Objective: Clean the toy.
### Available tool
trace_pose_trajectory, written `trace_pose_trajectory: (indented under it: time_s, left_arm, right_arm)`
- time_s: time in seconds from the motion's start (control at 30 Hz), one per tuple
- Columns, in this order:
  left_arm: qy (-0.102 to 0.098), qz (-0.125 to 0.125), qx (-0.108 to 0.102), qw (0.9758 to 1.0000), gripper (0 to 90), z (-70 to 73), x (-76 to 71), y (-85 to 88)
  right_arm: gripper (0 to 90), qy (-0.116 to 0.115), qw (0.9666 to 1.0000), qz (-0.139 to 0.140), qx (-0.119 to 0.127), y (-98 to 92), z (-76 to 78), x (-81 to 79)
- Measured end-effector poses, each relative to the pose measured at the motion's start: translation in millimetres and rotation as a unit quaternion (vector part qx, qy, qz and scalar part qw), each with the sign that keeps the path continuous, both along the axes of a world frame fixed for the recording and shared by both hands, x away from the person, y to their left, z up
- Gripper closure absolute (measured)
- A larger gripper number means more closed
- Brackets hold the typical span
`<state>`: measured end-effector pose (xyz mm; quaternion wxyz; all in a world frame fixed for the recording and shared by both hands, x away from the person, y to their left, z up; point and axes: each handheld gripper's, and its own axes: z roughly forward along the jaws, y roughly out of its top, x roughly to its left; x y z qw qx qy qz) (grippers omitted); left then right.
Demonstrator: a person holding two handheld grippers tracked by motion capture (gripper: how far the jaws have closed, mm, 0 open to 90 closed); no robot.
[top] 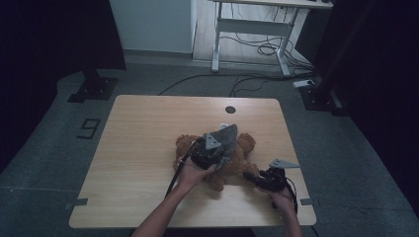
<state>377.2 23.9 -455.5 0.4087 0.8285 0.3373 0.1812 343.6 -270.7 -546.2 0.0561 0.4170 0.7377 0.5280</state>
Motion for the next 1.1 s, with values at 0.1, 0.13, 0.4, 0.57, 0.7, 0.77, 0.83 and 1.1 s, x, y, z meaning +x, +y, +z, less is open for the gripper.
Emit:
trace_pose_trajectory:
  time_s: [0.1, 0.13, 0.4, 0.57, 0.7, 0.77, 0.83, 1.1]
  left_arm:
    - [-0.014, 0.008, 0.002, 0.9999, 78.0, 5.2, -2.9, 21.8]
    - [-0.02, 0.012, -0.001, 0.9997, 78.0, 7.3, -5.1, 28.3]
    - [-0.031, 0.051, -0.007, 0.9982, 78.2, 10.7, -10.8, 76.0]
    - [-0.016, 0.078, -0.007, 0.9968, 78.3, -3.1, -8.9, 99.8]
    - [0.0, 0.085, -0.017, 0.9962, 78.5, -12.6, -7.6, 111.0]
    - [-0.004, 0.093, 0.002, 0.9957, 78.4, -15.8, -9.0, 115.5]
    - [0.001, 0.102, 0.011, 0.9948, 78.5, -21.0, -8.3, 120.6]
    - [0.053, 0.121, 0.022, 0.9909, 78.5, -57.0, -4.8, 141.1]
  right_arm:
    - [60.3, 0.003, 1.0, 0.004, -0.005, -0.2, 0.1, -0.1]
    - [60.3, 0.003, 1.0, 0.005, -0.005, -0.2, 0.1, -0.1]
    - [60.2, 0.005, 1.0, 0.006, -0.006, -0.4, -0.5, -0.4]
    - [60.2, 0.006, 0.9999, 0.006, -0.008, 0.9, -1.1, -0.3]
    - [60.2, 0.006, 0.9999, 0.006, -0.008, 1.4, -1.5, -0.2]
    - [60.1, 0.007, 0.9999, 0.007, -0.011, 1.8, -1.9, 0.0]
    - [60.0, 0.007, 0.9999, 0.007, -0.011, 1.7, -1.8, -0.2]
    - [59.9, 0.008, 0.9999, 0.003, -0.011, 2.8, -3.1, 1.0]
